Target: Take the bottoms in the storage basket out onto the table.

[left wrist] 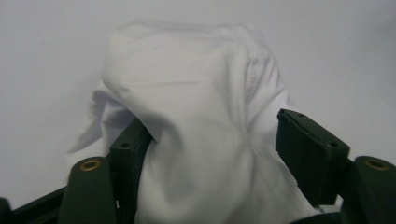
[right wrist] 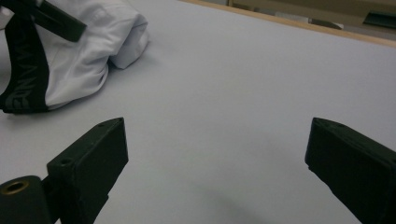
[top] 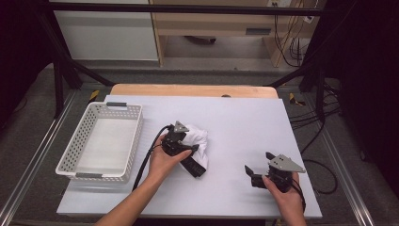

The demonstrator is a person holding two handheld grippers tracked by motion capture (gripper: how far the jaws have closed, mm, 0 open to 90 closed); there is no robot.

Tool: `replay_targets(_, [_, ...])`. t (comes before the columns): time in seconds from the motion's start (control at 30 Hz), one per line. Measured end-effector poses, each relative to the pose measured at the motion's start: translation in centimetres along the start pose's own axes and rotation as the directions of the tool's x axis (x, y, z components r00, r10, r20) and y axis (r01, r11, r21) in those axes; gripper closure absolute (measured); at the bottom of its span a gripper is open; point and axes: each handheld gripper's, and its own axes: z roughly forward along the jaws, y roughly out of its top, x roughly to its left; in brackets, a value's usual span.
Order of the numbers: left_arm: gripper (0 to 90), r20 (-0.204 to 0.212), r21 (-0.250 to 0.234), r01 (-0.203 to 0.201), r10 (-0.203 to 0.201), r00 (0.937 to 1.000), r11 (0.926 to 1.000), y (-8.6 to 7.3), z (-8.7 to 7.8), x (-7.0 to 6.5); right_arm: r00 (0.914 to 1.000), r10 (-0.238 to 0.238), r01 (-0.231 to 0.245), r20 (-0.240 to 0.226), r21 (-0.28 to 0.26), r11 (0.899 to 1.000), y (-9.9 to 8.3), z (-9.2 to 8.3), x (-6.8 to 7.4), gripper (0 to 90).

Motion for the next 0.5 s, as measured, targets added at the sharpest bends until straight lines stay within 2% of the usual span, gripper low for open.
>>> replay_targets(0.1, [27.0, 0.013, -0.073, 0.014, -0.013, 0.9998, 0.9972, 0.2, -1.6, 0.1, 0.9998, 0.013, -0.013, 0.015, 0.018, 1.0, 0.0, 0.0, -0.2, 6.1])
replay_targets(0.2, [20.2, -0.006, -0.104, -0.017, 0.016, 0.9998, 0.9945, 0.0, -3.3, 0.0, 0.9992, 0.021, -0.022, 0.035, 0.039, 0.999, 0.0, 0.0, -0.2, 6.1])
replay_targets(0.33, [14.8, -0.009, -0.16, -0.009, 0.007, 0.9999, 0.987, -1.7, -5.6, 0.2, 0.997, 0.039, -0.045, 0.067, 0.079, 0.996, 0.4, 0.1, -0.1, 8.3])
replay_targets(0.43, [12.6, -0.011, -0.177, -0.014, 0.013, 0.9999, 0.9841, -3.2, -6.9, -0.1, 0.9947, 0.061, -0.069, 0.083, 0.096, 0.993, 0.4, 0.1, 0.1, 8.3])
replay_targets(0.5, [11.7, -0.018, -0.172, -0.028, 0.026, 0.9995, 0.9846, -4.3, -7.7, -0.3, 0.9946, 0.056, -0.065, 0.088, 0.105, 0.992, 0.4, 0.1, 0.2, 8.3])
